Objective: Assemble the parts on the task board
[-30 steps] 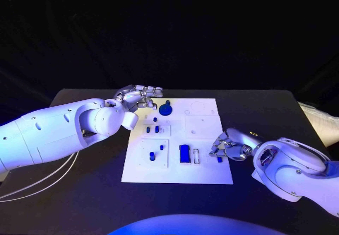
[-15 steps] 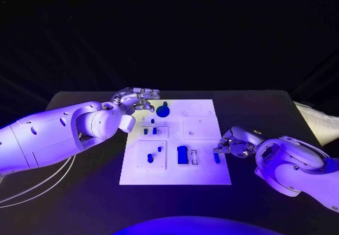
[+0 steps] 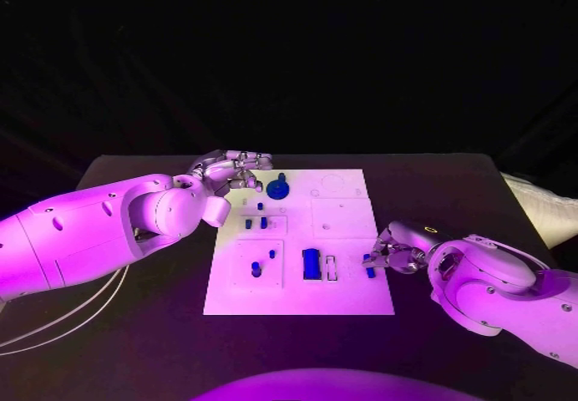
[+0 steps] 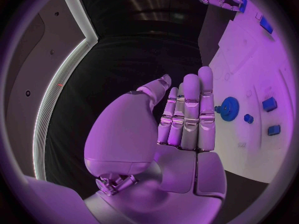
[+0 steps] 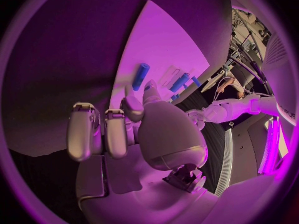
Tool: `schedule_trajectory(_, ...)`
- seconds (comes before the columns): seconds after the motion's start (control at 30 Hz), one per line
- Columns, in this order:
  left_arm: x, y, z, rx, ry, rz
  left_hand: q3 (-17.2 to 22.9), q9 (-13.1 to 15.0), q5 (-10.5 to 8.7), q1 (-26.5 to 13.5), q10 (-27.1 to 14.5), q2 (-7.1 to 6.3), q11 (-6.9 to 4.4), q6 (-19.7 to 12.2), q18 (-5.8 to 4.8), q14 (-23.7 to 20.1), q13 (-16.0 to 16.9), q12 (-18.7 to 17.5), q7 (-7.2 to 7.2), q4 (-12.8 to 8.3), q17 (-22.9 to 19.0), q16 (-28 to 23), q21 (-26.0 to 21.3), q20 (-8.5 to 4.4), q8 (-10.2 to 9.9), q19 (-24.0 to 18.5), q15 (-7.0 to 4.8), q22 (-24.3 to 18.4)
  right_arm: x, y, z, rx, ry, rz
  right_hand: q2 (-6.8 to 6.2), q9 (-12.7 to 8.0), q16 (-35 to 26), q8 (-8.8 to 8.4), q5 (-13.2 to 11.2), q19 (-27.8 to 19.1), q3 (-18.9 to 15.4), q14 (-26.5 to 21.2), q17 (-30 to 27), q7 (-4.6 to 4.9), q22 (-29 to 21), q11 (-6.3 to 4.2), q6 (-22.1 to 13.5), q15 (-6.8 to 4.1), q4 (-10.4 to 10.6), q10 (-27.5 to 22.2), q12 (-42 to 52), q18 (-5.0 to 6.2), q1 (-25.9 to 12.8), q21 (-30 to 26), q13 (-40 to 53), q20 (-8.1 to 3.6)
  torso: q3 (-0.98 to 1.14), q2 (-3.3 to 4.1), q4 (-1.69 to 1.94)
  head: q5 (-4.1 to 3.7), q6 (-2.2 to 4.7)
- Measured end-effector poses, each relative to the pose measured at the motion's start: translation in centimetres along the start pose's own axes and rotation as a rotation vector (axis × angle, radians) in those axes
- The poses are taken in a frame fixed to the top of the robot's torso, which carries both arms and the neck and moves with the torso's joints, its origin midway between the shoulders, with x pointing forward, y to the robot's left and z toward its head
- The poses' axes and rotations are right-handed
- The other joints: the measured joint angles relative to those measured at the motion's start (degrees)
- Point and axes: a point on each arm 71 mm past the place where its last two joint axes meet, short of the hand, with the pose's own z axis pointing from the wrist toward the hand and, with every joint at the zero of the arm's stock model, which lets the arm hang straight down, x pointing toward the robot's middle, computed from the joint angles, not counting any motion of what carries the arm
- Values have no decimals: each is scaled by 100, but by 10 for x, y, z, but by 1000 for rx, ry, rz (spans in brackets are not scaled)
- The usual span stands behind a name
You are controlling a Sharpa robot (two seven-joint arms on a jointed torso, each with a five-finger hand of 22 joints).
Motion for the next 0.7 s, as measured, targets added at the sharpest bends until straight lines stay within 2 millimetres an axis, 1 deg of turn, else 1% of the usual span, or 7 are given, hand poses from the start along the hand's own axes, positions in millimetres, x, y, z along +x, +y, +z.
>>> schedule_trajectory(0.23,0,0,0,0,0,0,0,0,0,0,0,0,0,0,0,0,0,0,0,0,0,0,0,0,0,0,0,0,0,2,1,1,8,-43,-6,12,0,1,0,0,15,0,0,-22,4,0,22,0,15,0,0,0,6,0,0,0,-1,-1,-2,-3,-18)
schedule_trajectory(0.3,0,0,0,0,0,0,0,0,0,0,0,0,0,0,0,0,0,0,0,0,0,0,0,0,0,0,0,0,0,2,1,1,9,-53,-63,17,0,1,0,0,36,0,0,-22,4,0,22,0,-6,0,0,0,63,0,0,0,-1,-2,-1,-4,-21)
schedule_trajectory(0.33,-1,0,0,0,0,0,0,0,0,0,0,0,0,0,0,0,0,0,0,0,0,0,0,0,0,0,0,0,0,3,2,-1,11,-59,-84,26,0,1,0,0,59,0,0,-35,4,0,44,0,-29,0,0,0,85,0,1,0,-1,-2,-1,-4,-23)
schedule_trajectory(0.37,-1,0,0,0,0,0,0,0,0,0,0,0,0,0,0,0,0,0,0,0,1,0,0,0,-1,0,0,0,1,4,2,-3,12,-64,-115,40,0,2,0,0,91,0,0,-20,4,0,61,0,-61,0,0,0,120,0,0,0,-1,-3,-1,-5,-23)
schedule_trajectory(0.47,-1,0,0,0,0,0,0,-1,0,0,0,0,0,0,1,0,0,0,0,0,-1,0,0,0,-1,0,0,1,1,6,3,-8,14,-77,-87,53,0,4,0,0,222,0,-1,-32,15,-22,73,0,-191,-22,-15,0,391,0,-1,0,-1,-3,-1,-5,-26)
schedule_trajectory(0.57,-1,0,0,-1,0,0,0,-1,0,0,0,0,0,0,0,0,0,0,0,0,-5,0,0,0,-1,0,0,1,3,9,4,-18,16,-97,-117,73,-24,33,-44,-12,336,23,-1,-39,18,-41,103,-21,-379,-42,-64,0,606,0,-13,-12,-1,-4,-2,-5,-30)
schedule_trajectory(0.7,-1,0,0,-1,0,0,0,-1,0,0,0,0,0,0,0,0,0,0,0,0,-9,0,0,0,-1,0,0,-6,4,13,5,-33,14,-128,-129,74,-35,27,-46,-22,373,23,1,-34,-12,-43,120,-21,-425,-44,-128,0,676,-26,-57,-22,-1,-4,-2,-2,-36)
